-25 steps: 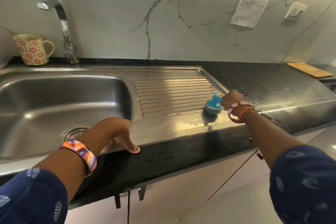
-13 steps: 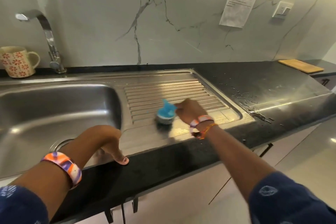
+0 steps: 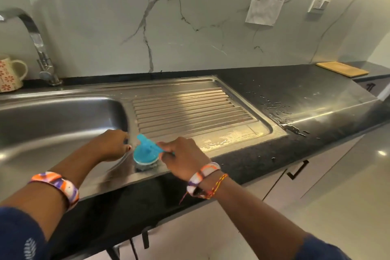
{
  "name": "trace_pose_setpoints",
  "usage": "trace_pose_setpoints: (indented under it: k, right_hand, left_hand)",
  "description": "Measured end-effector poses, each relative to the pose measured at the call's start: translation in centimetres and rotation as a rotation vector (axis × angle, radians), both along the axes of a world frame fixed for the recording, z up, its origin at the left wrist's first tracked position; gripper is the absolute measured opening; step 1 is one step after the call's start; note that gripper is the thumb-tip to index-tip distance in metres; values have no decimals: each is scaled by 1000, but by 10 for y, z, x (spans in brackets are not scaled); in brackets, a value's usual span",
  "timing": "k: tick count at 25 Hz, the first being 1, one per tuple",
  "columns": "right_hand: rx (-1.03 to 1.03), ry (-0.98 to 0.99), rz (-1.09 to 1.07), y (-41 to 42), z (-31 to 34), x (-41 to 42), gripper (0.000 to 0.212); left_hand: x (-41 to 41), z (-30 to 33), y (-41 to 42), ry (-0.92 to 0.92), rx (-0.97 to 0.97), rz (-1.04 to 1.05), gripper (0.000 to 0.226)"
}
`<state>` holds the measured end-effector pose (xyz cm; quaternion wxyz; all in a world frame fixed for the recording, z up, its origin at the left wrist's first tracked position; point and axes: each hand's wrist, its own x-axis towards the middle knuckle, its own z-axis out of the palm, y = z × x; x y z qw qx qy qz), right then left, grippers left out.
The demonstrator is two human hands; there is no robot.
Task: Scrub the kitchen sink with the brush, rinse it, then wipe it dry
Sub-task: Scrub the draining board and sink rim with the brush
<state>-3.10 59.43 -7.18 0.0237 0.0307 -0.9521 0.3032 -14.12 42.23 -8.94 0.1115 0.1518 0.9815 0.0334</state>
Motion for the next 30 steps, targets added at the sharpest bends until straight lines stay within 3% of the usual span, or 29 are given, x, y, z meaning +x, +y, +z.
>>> trace_pose_setpoints:
  k: [3, 7, 10, 12, 15, 17, 19, 22, 24, 27, 30]
  right_hand:
    - [131, -11, -121, 50, 9, -4, 35]
    - [313, -80, -583, 186, 29, -3, 32]
    - [298, -88, -823, 228, 35, -12, 32]
    - [226, -23, -727, 202, 26, -22, 31]
    - [13, -41, -330, 126, 10, -14, 33]
    - [69, -61, -148, 105, 3, -3, 34]
    - [136, -27, -218, 131, 9, -7, 34]
    - [267, -19, -640, 215, 19, -13, 33]
    - [246, -49, -786, 248, 21, -14, 34]
    - [56, 18, -678, 220, 10, -30, 34]
    - [-30, 36, -278, 151, -1, -26, 35]
  left_hand:
    - [3, -2, 16, -15, 54, -41, 39]
    - [2, -3, 38, 3, 22, -77, 49]
    - [-10, 2, 43, 18, 5, -50, 51]
    - [-21, 0, 44, -3, -8, -38, 47]
    - [-32, -10, 48, -3, -88, -33, 42]
    - [-38, -14, 52, -2, -127, -29, 44]
    - [-44, -12, 54, -12, -152, -37, 47]
    - [-48, -5, 56, -40, -176, -62, 47]
    - [-47, 0, 60, -30, -200, -84, 48]
    - [-49, 9, 65, -28, -249, -111, 55]
    - [-56, 13, 70, -50, -296, -131, 61]
